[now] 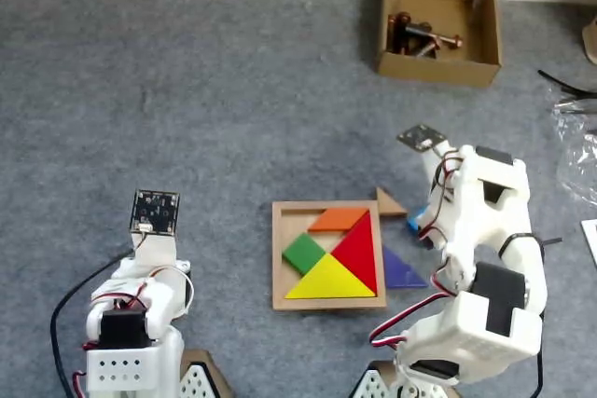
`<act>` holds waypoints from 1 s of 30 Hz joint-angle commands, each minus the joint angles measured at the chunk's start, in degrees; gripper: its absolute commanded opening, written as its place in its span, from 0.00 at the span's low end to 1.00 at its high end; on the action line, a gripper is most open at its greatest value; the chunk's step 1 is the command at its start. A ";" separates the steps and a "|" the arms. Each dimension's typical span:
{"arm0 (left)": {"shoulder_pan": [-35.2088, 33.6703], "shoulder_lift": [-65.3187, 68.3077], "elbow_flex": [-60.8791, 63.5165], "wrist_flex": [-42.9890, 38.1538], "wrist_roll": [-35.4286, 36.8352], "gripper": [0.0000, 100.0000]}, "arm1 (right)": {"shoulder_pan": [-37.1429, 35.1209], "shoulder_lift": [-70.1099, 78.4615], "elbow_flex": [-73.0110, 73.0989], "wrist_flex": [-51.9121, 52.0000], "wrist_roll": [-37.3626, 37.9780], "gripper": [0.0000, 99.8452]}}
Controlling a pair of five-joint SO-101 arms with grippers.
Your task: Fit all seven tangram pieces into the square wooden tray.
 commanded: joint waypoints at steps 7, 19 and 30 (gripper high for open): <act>-0.57 0.13 1.19 0.26 0.26 0.01 | 3.56 -2.95 -10.15 -0.40 0.18 0.02; -0.57 0.13 1.19 0.26 0.26 0.01 | 3.65 -2.95 -10.59 -0.40 -1.41 0.17; -0.57 0.13 1.19 0.26 0.26 0.01 | -5.05 -2.59 -10.51 -0.92 -7.74 0.21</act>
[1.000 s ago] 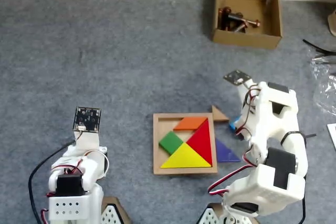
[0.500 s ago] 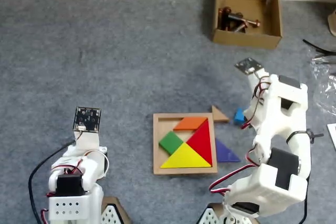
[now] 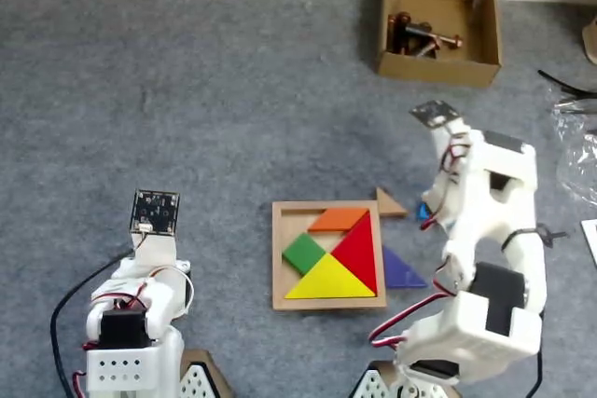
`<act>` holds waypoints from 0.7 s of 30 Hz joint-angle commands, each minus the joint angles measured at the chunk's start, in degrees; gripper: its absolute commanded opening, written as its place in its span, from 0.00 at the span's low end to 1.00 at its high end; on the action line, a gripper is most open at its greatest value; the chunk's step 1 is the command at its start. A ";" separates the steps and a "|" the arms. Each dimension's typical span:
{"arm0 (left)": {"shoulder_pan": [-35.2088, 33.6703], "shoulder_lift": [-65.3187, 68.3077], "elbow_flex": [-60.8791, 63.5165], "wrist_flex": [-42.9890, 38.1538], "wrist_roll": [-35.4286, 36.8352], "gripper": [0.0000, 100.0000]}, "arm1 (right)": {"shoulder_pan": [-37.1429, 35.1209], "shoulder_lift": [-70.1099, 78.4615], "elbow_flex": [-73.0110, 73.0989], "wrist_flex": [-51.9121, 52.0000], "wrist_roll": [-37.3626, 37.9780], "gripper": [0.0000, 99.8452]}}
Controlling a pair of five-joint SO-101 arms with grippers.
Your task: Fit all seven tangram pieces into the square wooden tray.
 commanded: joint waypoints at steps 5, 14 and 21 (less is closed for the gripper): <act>-0.57 0.13 1.19 0.26 0.26 0.01 | -6.99 -2.59 -3.03 -3.47 -5.01 0.21; -0.57 0.13 1.19 0.26 0.26 0.01 | -6.81 1.71 0.22 -7.16 -8.26 0.21; -0.57 0.13 1.19 0.26 0.26 0.01 | -5.85 7.08 0.22 -6.99 -8.26 0.21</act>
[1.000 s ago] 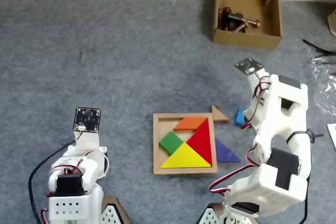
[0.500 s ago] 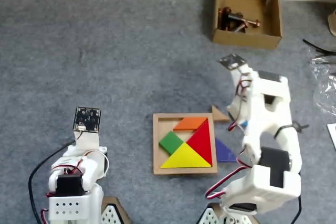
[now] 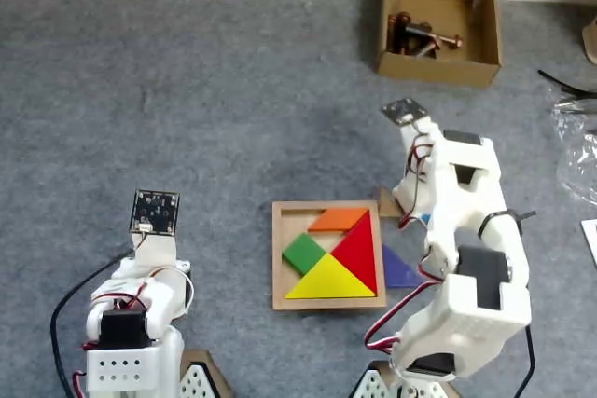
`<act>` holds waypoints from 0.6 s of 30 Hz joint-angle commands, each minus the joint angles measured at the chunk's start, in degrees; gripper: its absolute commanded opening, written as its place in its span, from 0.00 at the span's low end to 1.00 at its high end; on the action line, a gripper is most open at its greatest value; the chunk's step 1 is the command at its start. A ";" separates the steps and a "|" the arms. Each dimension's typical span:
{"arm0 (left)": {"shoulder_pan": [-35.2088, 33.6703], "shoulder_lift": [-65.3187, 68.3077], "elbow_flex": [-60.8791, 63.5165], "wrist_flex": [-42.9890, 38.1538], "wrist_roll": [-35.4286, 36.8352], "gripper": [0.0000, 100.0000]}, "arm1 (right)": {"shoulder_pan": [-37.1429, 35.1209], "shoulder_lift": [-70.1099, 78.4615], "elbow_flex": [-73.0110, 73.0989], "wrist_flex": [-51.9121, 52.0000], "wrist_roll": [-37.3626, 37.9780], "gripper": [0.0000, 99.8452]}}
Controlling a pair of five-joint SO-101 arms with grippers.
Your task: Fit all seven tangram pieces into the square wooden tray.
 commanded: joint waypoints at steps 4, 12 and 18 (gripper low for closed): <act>-0.57 0.13 1.19 0.26 0.26 0.01 | 0.40 0.57 -0.31 -0.31 -0.53 0.21; -0.57 0.13 1.19 0.26 0.26 0.01 | 0.48 0.48 -1.36 6.11 -0.44 0.21; -0.57 0.13 1.19 0.26 0.26 0.01 | 2.24 0.57 -4.79 6.99 -0.44 0.21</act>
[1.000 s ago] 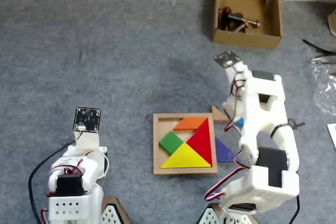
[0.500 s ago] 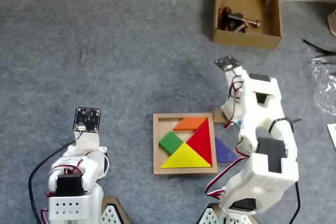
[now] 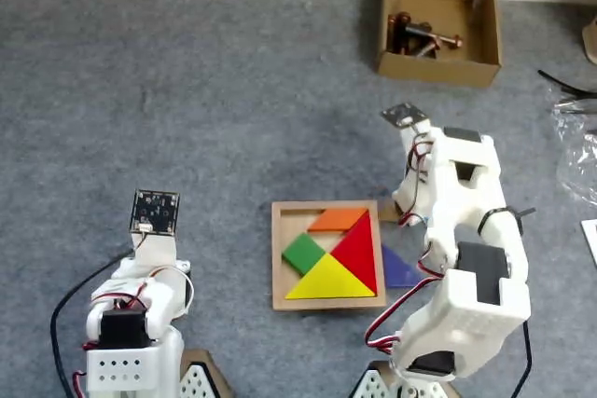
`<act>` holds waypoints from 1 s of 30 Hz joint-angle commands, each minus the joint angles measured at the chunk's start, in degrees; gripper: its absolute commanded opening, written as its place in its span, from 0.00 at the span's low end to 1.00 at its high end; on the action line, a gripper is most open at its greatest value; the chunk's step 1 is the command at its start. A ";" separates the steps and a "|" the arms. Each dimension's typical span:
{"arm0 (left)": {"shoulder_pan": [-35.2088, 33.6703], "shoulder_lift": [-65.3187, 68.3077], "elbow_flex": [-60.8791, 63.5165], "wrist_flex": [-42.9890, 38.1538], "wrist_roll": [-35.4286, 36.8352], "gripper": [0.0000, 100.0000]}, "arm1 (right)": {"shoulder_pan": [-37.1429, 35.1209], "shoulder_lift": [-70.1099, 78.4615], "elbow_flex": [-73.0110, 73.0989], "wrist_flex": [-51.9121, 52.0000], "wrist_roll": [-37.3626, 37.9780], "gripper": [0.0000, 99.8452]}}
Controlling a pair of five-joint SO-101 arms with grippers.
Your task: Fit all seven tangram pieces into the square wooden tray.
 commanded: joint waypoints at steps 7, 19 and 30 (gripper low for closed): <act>-0.57 0.13 1.19 0.26 0.26 0.01 | 3.74 0.22 -2.42 0.84 -0.18 0.21; -0.57 0.13 1.19 0.26 0.26 0.01 | 3.38 0.22 -0.22 -4.35 -0.18 0.21; -0.57 0.13 1.19 0.26 0.26 0.01 | 1.63 0.22 1.01 -4.79 -0.09 0.20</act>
